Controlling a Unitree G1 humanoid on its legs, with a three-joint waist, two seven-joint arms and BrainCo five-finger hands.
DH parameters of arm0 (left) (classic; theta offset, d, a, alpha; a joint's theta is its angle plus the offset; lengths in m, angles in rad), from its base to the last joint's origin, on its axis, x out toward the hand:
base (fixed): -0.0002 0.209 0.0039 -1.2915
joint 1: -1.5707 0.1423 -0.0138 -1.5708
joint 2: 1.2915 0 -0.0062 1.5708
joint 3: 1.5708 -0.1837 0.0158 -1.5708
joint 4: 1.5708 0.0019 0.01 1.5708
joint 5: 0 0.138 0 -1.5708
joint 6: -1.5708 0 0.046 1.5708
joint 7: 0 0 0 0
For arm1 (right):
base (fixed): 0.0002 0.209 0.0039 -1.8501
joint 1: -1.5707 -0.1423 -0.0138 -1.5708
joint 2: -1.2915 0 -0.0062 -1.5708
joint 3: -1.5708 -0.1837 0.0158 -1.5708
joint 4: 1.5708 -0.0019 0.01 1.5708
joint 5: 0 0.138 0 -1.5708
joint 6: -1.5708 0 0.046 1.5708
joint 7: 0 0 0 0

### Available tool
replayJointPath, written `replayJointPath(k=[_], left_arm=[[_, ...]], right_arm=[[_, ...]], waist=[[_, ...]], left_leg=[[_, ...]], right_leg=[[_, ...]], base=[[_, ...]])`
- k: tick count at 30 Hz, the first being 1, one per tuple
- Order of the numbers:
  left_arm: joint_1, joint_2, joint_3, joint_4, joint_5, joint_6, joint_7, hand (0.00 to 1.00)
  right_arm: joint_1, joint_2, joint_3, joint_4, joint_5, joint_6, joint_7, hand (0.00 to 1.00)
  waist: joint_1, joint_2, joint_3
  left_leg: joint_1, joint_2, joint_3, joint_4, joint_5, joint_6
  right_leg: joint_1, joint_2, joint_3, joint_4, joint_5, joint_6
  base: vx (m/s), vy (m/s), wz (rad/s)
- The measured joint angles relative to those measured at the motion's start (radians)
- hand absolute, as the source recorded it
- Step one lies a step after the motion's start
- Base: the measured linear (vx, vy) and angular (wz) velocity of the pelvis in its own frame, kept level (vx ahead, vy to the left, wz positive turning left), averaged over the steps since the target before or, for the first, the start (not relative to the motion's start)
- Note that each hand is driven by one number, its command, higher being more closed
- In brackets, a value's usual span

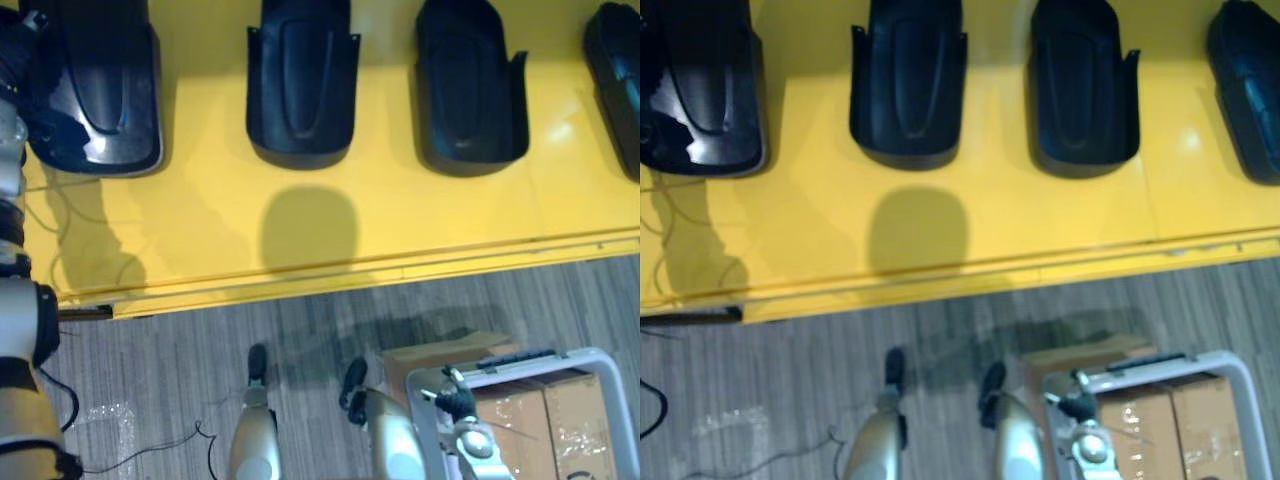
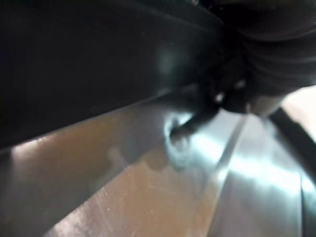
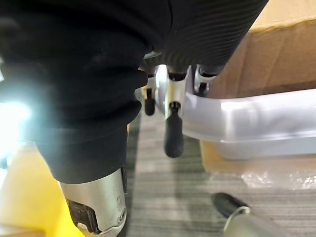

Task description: Walk over and take plastic housings, then place them on the shelf

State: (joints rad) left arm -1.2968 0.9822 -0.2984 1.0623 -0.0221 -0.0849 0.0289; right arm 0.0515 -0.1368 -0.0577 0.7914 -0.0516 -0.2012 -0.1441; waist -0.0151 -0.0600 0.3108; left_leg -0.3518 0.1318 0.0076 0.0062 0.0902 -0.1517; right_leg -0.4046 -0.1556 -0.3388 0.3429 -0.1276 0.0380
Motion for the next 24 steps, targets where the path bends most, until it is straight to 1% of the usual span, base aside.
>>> replayJointPath(k=[5,9,10,12,20,24], left_arm=[[-0.027,0.0,0.0,-0.004,0.001,0.0,0.0,1.0],[-0.038,0.0,0.0,-0.004,0.004,0.0,0.0,1.0],[-0.042,0.0,0.0,-0.005,0.008,0.0,0.001,0.0],[-0.051,0.0,0.0,-0.005,0.03,0.0,0.005,0.0],[-0.085,-0.008,0.012,-0.003,0.052,0.003,0.017,0.0],[-0.088,-0.011,0.019,-0.003,0.071,0.007,0.037,0.0]], right_arm=[[-0.005,0.003,-0.001,-0.01,0.009,-0.009,0.0,0.0],[-0.004,0.012,-0.011,-0.014,0.02,-0.009,0.002,0.0],[-0.004,0.015,-0.02,-0.015,0.026,-0.009,0.005,0.0],[-0.004,0.02,-0.022,-0.017,0.036,-0.01,0.009,0.0],[-0.001,0.021,-0.022,-0.019,0.038,-0.013,0.013,0.0],[-0.001,0.021,-0.022,-0.021,0.039,-0.013,0.014,0.0]], waist=[[0.001,0.0,0.0],[0.001,0.0,0.0],[0.001,0.0,0.0],[0.001,0.0,0.0],[0.005,0.0,0.0],[0.004,0.0,0.001]], left_leg=[[-0.035,0.008,0.001,0.028,-0.015,0.001],[-0.037,0.011,0.003,0.029,-0.016,0.0],[-0.037,0.013,0.004,0.029,-0.016,-0.001],[-0.037,0.015,0.005,0.029,-0.016,-0.001],[-0.034,0.02,0.02,0.041,-0.023,-0.002],[-0.031,0.022,0.028,0.044,-0.026,0.001]], right_leg=[[-0.023,0.005,0.002,0.009,0.002,-0.002],[-0.025,0.008,0.003,0.008,0.003,-0.003],[-0.025,0.01,0.004,0.008,0.003,-0.003],[-0.025,0.012,0.005,0.007,0.003,-0.003],[-0.024,0.017,0.017,0.007,0.003,-0.003],[-0.022,0.02,0.021,0.007,0.003,-0.003]], base=[[-0.01,-0.008,-0.02],[0.0,0.0,0.0],[0.0,0.0,0.0],[0.0,0.0,0.0],[0.0,-0.005,-0.03],[0.0,-0.004,-0.02]])
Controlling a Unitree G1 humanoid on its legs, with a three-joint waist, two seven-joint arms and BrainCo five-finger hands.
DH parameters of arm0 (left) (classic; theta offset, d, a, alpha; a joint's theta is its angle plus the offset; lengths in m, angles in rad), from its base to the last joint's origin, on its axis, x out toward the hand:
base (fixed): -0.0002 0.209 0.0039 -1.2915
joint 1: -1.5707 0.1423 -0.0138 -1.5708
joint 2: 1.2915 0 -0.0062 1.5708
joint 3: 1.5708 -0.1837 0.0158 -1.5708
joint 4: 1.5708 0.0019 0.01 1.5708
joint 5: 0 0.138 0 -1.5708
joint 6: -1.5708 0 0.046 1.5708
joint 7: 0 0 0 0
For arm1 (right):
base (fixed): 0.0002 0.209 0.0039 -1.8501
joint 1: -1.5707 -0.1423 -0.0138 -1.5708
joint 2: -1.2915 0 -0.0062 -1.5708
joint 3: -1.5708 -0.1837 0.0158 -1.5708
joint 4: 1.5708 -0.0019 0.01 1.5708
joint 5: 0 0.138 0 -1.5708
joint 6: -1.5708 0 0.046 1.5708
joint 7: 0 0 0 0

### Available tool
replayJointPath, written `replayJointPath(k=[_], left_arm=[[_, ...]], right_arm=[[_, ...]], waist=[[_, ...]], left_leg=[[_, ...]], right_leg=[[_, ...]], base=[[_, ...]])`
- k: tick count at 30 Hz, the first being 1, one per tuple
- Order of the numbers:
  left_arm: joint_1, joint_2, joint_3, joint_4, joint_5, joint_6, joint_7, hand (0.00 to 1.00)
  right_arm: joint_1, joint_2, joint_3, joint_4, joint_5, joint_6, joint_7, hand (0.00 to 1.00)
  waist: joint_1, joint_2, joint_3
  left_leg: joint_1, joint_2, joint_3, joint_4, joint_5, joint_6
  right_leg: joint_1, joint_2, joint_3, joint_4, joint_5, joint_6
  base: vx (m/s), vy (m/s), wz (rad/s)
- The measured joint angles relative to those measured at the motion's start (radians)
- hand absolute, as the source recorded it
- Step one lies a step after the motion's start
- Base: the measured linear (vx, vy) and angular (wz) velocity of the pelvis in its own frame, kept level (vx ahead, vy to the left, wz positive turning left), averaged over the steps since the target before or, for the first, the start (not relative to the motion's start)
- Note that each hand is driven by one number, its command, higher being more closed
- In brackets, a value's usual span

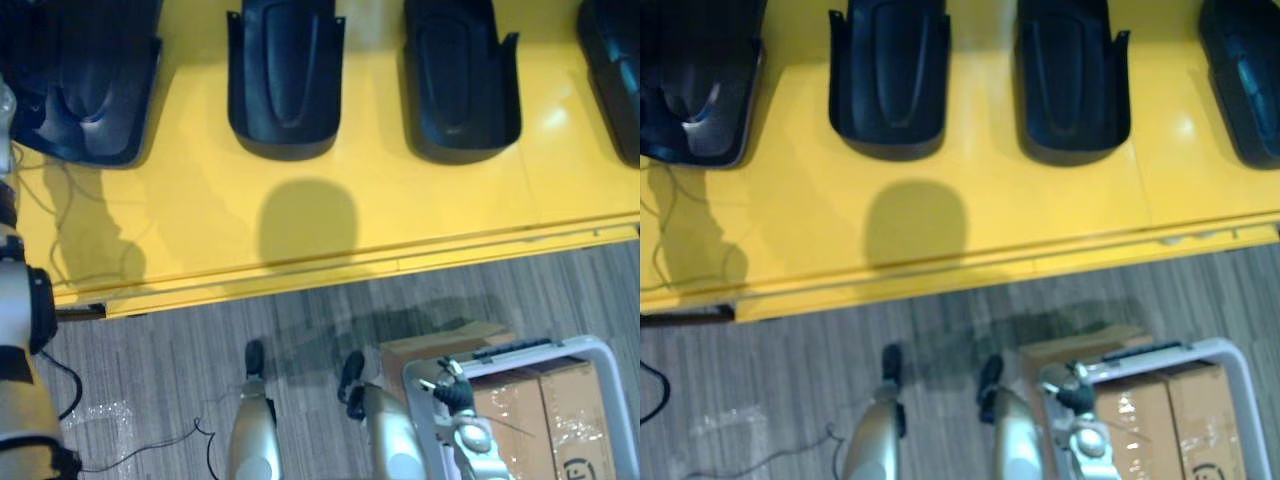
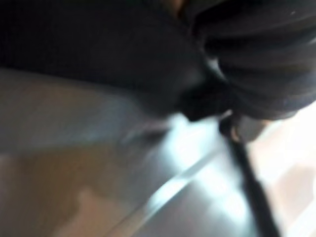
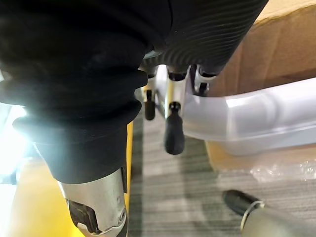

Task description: Walk over and take plastic housings, then place them on the shelf

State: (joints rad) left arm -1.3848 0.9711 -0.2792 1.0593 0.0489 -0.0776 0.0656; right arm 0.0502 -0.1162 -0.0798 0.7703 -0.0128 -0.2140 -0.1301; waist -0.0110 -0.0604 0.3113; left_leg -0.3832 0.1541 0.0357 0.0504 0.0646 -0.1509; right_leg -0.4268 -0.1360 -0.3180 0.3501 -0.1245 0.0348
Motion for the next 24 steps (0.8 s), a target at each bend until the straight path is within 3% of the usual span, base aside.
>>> replayJointPath(k=[9,15,17,21,24], left_arm=[[-0.01,-0.005,0.044,0.026,0.008,0.036,0.03,0.0],[0.015,-0.044,0.16,0.001,0.007,0.044,0.082,0.0],[0.093,-0.068,0.226,-0.083,0.004,0.043,0.137,0.0],[0.375,-0.155,0.388,-0.427,-0.003,0.032,0.281,0.0],[0.631,-0.29,0.539,-0.71,-0.001,-0.01,0.406,0.0]], right_arm=[[0.001,0.002,-0.008,0.004,0.019,0.002,0.008,0.0],[-0.007,0.017,-0.041,0.027,0.019,0.017,0.021,0.0],[-0.009,0.021,-0.047,0.032,0.02,0.024,0.018,0.0],[-0.003,0.028,-0.082,0.017,0.015,0.037,-0.011,0.0],[0.046,0.033,-0.157,-0.079,-0.006,0.049,-0.076,0.0]], waist=[[0.001,0.001,0.0],[-0.008,0.003,0.002],[-0.009,0.005,0.003],[-0.011,0.014,0.0],[-0.002,0.046,-0.031]], left_leg=[[0.008,0.002,0.01,0.027,-0.015,0.002],[0.057,0.0,0.022,0.025,-0.025,0.004],[0.086,-0.003,0.027,0.014,-0.025,0.004],[0.158,-0.007,0.033,-0.016,-0.025,0.005],[0.22,-0.014,0.057,-0.053,-0.025,0.007]], right_leg=[[0.014,0.003,0.012,-0.001,0.0,0.0],[0.057,0.002,0.022,-0.006,-0.001,0.0],[0.077,0.002,0.027,-0.009,-0.001,0.0],[0.141,0.002,0.03,-0.031,-0.002,0.002],[0.185,0.007,0.045,-0.057,0.0,0.007]], base=[[0.0,0.0,-0.03],[0.01,0.007,-0.06],[0.02,0.014,-0.06],[0.04,0.021,-0.04],[0.06,0.02,-0.1]])
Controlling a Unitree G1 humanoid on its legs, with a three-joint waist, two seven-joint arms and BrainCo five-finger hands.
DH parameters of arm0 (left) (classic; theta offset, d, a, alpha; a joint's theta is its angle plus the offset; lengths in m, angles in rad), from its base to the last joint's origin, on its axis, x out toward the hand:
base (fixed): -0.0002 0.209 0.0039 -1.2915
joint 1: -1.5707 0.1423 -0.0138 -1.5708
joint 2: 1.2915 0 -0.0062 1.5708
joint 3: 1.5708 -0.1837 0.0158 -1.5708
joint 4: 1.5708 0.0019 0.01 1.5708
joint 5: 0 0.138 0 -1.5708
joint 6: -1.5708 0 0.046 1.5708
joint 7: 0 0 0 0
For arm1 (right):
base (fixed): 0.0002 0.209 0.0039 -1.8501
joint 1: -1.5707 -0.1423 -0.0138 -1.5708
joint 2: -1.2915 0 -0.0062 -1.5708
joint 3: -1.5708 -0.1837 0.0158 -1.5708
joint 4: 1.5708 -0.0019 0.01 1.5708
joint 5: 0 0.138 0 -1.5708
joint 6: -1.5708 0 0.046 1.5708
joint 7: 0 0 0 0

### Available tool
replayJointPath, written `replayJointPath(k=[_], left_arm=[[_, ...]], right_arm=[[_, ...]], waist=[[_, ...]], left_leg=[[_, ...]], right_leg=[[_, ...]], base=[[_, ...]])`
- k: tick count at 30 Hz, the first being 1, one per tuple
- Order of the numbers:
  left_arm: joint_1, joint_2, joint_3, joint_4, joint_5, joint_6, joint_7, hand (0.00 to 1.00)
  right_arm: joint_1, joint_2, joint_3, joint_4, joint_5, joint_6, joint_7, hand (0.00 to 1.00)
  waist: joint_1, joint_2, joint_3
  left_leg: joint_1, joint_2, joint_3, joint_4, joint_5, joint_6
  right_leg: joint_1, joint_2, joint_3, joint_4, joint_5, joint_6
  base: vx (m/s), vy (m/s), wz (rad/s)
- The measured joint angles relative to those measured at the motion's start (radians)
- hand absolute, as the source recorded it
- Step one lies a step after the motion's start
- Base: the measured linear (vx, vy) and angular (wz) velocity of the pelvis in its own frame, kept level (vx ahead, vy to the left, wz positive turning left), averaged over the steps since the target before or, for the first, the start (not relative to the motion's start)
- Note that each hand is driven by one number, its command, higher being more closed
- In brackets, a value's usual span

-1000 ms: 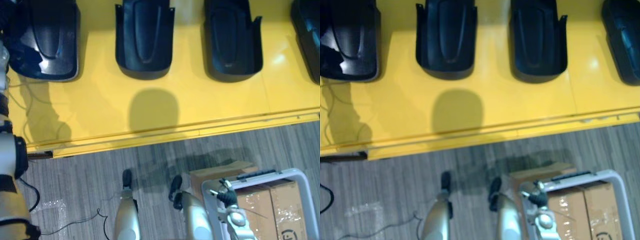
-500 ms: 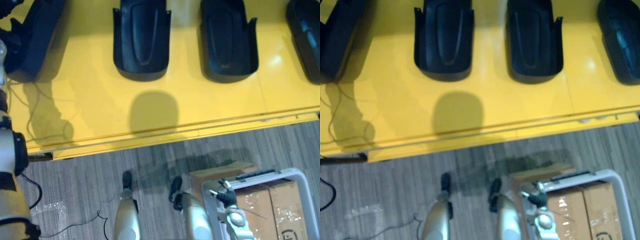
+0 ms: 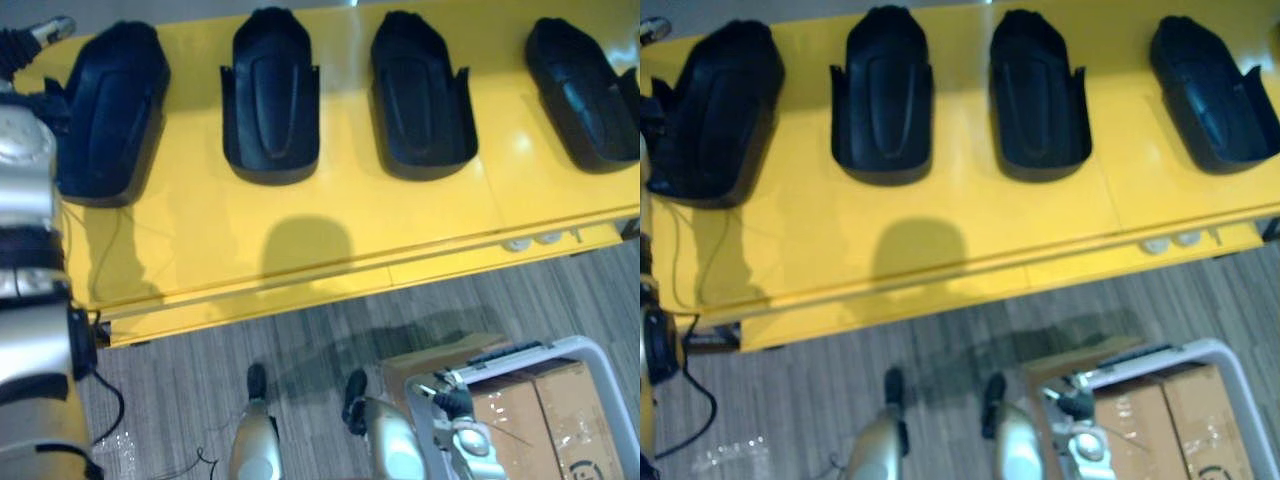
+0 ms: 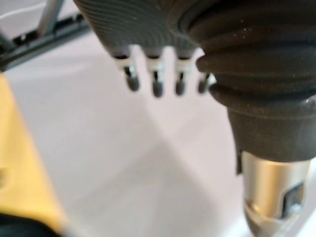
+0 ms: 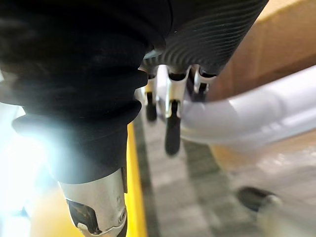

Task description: Walk over and take plastic housings, then place them on the shelf

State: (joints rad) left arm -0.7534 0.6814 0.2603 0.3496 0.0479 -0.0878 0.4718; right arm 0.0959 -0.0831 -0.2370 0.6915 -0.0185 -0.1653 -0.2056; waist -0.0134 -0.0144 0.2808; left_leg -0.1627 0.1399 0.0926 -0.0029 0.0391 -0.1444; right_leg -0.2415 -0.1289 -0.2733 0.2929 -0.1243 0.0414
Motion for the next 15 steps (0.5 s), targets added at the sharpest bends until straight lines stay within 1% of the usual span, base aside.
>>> replayJointPath(k=[1,3,4,5,6,8,9,10,11,12,15], left_arm=[[0.047,-0.031,0.024,-0.047,0.001,-0.007,0.022,0.0],[0.186,-0.129,0.079,-0.188,0.01,-0.019,0.07,0.0],[0.24,-0.17,0.09,-0.252,0.017,-0.023,0.085,0.0],[0.315,-0.22,0.092,-0.337,0.05,-0.034,0.104,0.0],[0.353,-0.244,0.095,-0.378,0.059,-0.043,0.106,0.0],[0.51,-0.372,0.152,-0.55,0.124,-0.082,0.115,0.0],[0.545,-0.398,0.169,-0.58,0.129,-0.089,0.116,0.0],[0.608,-0.439,0.196,-0.623,0.132,-0.104,0.115,0.0],[0.658,-0.471,0.219,-0.647,0.132,-0.115,0.115,0.0],[0.681,-0.484,0.227,-0.65,0.132,-0.12,0.115,0.0],[0.793,-0.544,0.251,-0.652,0.129,-0.125,0.107,0.0]], right_arm=[[0.013,0.0,-0.014,-0.026,-0.005,0.001,-0.013,0.0],[0.047,0.001,-0.066,-0.135,-0.026,-0.003,-0.044,0.0],[0.052,0.0,-0.09,-0.18,-0.035,-0.006,-0.058,0.0],[0.053,-0.001,-0.116,-0.237,-0.04,-0.008,-0.07,0.0],[0.052,-0.001,-0.127,-0.265,-0.047,-0.01,-0.077,0.0],[0.037,-0.006,-0.167,-0.401,-0.078,-0.018,-0.104,0.0],[0.033,-0.007,-0.172,-0.43,-0.085,-0.019,-0.107,0.0],[0.023,-0.01,-0.173,-0.479,-0.112,-0.026,-0.122,0.0],[0.012,-0.009,-0.173,-0.522,-0.127,-0.029,-0.124,0.0],[0.009,-0.008,-0.172,-0.543,-0.136,-0.029,-0.124,0.0],[0.005,0.013,-0.169,-0.688,-0.156,-0.036,-0.121,0.0]], waist=[[0.0,0.01,-0.018],[-0.003,0.036,-0.076],[-0.004,0.041,-0.092],[-0.004,0.042,-0.125],[-0.003,0.044,-0.143],[-0.003,0.064,-0.194],[-0.003,0.067,-0.203],[-0.001,0.07,-0.227],[0.001,0.072,-0.235],[0.003,0.072,-0.234],[0.014,0.066,-0.247]], left_leg=[[0.004,-0.002,0.002,-0.008,0.0,0.0],[0.026,-0.006,0.01,-0.028,0.0,0.001],[0.046,-0.008,0.014,-0.028,0.0,0.001],[0.067,-0.009,0.023,-0.029,-0.001,0.001],[0.075,-0.009,0.025,-0.033,-0.002,0.003],[0.124,-0.006,0.026,-0.065,-0.006,0.008],[0.132,-0.006,0.027,-0.069,-0.007,0.008],[0.134,-0.007,0.026,-0.071,-0.008,0.009],[0.137,-0.009,0.025,-0.072,-0.009,0.011],[0.143,-0.01,0.022,-0.073,-0.01,0.012],[0.15,-0.016,0.013,-0.073,-0.013,0.018]], right_leg=[[0.002,0.0,0.002,-0.007,0.002,0.003],[0.02,0.0,0.007,-0.029,0.007,0.012],[0.043,0.0,0.01,-0.039,0.008,0.013],[0.07,0.001,0.013,-0.059,0.01,0.016],[0.079,0.002,0.014,-0.068,0.012,0.018],[0.126,0.009,0.012,-0.101,0.017,0.026],[0.135,0.009,0.012,-0.106,0.018,0.028],[0.142,0.01,0.01,-0.118,0.022,0.033],[0.154,0.01,0.003,-0.127,0.026,0.037],[0.164,0.009,-0.001,-0.132,0.028,0.039],[0.194,0.009,-0.01,-0.17,0.05,0.044]], base=[[0.07,0.014,-0.15],[0.09,0.019,-0.09],[0.11,0.012,-0.13],[0.08,-0.002,-0.11],[0.08,-0.012,-0.09],[0.08,0.002,-0.03],[0.04,0.024,0.0],[0.02,0.022,0.06],[0.01,0.018,0.12],[-0.01,0.012,0.16],[-0.04,0.025,0.09]])
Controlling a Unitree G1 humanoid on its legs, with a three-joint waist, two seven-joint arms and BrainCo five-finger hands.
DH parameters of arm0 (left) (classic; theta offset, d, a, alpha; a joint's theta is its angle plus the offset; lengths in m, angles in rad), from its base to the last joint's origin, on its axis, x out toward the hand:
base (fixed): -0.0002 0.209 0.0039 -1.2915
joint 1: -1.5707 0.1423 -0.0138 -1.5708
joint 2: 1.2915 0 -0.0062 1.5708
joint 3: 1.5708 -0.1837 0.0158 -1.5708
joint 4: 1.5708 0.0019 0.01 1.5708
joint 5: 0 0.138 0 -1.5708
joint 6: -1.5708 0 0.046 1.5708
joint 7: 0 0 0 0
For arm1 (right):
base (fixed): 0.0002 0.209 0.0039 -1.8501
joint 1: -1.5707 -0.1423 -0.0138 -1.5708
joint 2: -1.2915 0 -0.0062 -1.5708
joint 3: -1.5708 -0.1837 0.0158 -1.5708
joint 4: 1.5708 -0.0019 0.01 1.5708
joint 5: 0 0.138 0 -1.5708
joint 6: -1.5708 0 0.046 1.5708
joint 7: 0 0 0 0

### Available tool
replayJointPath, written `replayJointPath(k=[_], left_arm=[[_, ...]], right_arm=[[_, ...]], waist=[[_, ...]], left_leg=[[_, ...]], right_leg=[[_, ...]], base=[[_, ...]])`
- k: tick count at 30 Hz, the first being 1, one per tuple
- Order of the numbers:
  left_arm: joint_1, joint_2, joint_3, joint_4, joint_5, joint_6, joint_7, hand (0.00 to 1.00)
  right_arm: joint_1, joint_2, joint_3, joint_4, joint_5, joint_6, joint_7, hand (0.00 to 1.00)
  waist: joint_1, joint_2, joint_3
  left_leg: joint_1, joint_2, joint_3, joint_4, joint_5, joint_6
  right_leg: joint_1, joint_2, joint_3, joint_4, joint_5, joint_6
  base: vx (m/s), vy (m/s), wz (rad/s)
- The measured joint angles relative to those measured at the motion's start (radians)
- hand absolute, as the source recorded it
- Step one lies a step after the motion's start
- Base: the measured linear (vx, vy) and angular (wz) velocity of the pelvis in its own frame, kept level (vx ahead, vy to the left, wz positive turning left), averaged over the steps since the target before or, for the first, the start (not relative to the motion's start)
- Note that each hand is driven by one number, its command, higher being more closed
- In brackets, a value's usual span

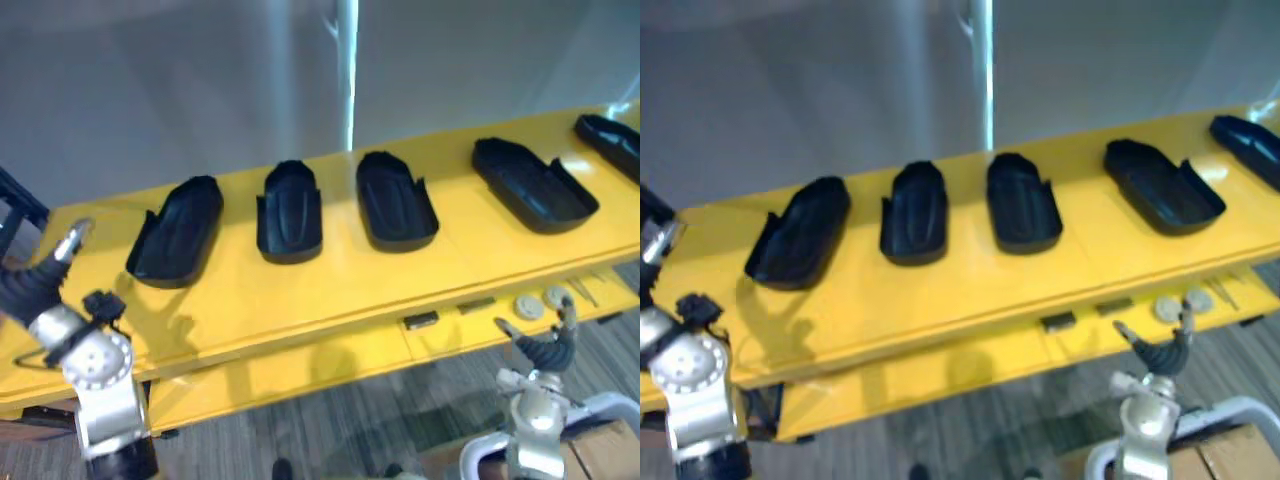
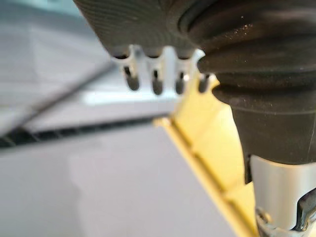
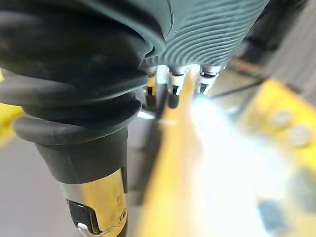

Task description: Walk over and take plastic housings, then place them on the shelf

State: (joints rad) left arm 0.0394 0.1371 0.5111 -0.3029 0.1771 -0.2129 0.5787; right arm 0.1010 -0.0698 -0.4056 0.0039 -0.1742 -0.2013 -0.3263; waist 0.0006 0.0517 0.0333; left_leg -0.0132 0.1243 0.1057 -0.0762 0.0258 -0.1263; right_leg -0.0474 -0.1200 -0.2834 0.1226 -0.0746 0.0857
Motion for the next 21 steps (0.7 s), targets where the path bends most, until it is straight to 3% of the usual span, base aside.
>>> replayJointPath(k=[5,10,13,21], left_arm=[[0.048,-0.027,0.066,0.001,-0.005,-0.002,-0.02,0.0],[0.048,-0.025,0.151,0.055,-0.005,0.002,-0.014,0.0],[0.045,-0.01,0.192,0.117,-0.017,0.002,-0.014,0.0],[0.006,0.184,0.234,0.335,-0.109,0.002,-0.048,0.0]], right_arm=[[-0.021,0.011,0.014,-0.105,-0.027,-0.03,0.004,0.0],[-0.026,0.016,0.012,-0.116,-0.077,-0.032,0.002,0.0],[0.003,0.032,-0.046,-0.113,-0.094,-0.009,-0.007,0.0],[0.105,0.047,-0.241,0.058,-0.111,0.083,-0.069,0.0]], waist=[[0.0,-0.015,-0.014],[-0.008,0.005,-0.039],[-0.013,0.018,-0.048],[-0.02,0.021,-0.048]], left_leg=[[-0.002,-0.005,-0.013,-0.001,0.002,0.003],[-0.003,-0.009,-0.013,-0.003,0.004,0.005],[-0.004,-0.009,-0.01,-0.004,0.004,0.005],[-0.007,-0.007,0.017,-0.004,-0.007,0.006]], right_leg=[[0.018,-0.002,-0.014,-0.026,0.013,0.008],[0.019,-0.005,-0.014,-0.031,0.015,0.009],[0.019,-0.004,-0.013,-0.039,0.015,0.01],[0.014,0.002,0.01,-0.072,0.035,0.011]], base=[[-0.03,0.013,0.09],[0.0,0.0,0.0],[0.02,-0.004,-0.01],[0.01,0.0,-0.1]])
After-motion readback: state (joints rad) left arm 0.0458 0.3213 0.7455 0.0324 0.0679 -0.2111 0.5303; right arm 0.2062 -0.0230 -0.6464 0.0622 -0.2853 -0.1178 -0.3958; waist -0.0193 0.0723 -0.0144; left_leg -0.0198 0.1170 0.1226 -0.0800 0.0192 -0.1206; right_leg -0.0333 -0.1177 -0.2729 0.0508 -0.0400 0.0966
